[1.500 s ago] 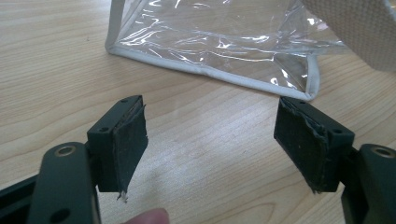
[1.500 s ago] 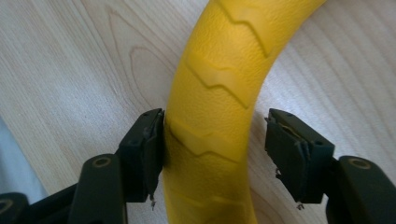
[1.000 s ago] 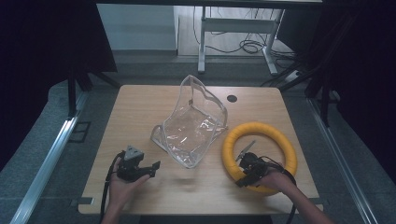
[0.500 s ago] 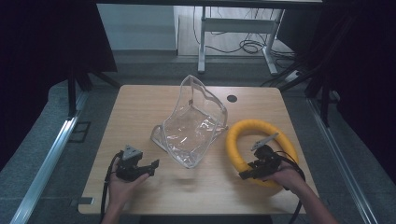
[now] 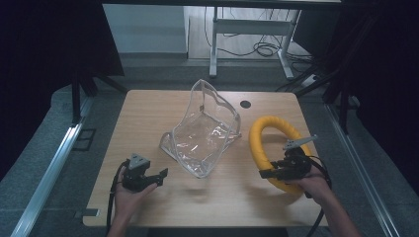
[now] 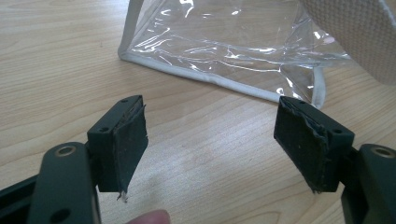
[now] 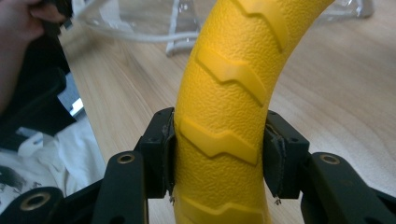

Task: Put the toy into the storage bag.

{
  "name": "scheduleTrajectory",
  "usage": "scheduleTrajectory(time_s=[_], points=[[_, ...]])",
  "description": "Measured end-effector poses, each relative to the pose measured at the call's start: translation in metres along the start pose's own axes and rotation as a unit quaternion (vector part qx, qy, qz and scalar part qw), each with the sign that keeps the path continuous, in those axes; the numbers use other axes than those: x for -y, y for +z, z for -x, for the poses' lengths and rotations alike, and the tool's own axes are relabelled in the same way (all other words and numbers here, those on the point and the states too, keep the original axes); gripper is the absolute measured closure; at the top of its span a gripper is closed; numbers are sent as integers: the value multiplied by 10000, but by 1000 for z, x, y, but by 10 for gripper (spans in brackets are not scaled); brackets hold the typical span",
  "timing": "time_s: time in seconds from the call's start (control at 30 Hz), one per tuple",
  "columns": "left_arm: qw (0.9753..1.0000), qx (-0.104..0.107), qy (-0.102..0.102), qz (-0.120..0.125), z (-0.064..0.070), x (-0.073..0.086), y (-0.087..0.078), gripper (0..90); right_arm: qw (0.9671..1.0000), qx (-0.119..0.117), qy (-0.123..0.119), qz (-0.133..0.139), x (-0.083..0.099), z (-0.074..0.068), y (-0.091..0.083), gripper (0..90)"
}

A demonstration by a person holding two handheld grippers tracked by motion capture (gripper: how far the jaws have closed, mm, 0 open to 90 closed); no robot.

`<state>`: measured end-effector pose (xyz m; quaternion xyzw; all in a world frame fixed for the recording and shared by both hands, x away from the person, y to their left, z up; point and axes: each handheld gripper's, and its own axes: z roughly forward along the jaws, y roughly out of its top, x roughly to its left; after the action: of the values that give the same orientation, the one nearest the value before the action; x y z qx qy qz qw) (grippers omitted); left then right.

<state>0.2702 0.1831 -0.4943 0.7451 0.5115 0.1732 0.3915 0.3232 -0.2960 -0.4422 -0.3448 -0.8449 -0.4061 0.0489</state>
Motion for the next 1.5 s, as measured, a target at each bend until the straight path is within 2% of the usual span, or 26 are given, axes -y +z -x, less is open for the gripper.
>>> scheduleTrajectory(time_s=[0.03,0.27,0.37,0.7,0.77,1.0,1.27,1.3,1.33,1.5], points=[[10000,1,4,-7,0,0,0,256,9999,-21,9,144,1,1,-5,512],[10000,-1,15,-2,1,0,0,255,9988,29,29,479,0,3,-15,512],[10000,-1,8,9,1,-1,-1,256,9970,70,2,776,2,4,-20,512],[10000,8,23,4,1,-1,0,255,9928,207,-26,1176,3,4,-27,513],[10000,5,23,3,1,-1,0,255,9900,281,-40,1383,2,4,-31,513],[10000,11,38,-10,2,-1,1,256,9829,350,-150,1799,0,-1,-38,513],[10000,7,46,-20,3,-1,1,256,9768,324,-262,2100,-5,-5,-38,512],[10000,7,46,-20,3,-1,1,256,9768,324,-262,2100,-5,-5,-38,512],[10000,9,45,-15,2,-1,1,256,9743,325,-264,2215,-7,-7,-38,512],[10000,11,44,-12,2,-1,1,256,9697,367,-320,2395,-12,-13,-36,511]])
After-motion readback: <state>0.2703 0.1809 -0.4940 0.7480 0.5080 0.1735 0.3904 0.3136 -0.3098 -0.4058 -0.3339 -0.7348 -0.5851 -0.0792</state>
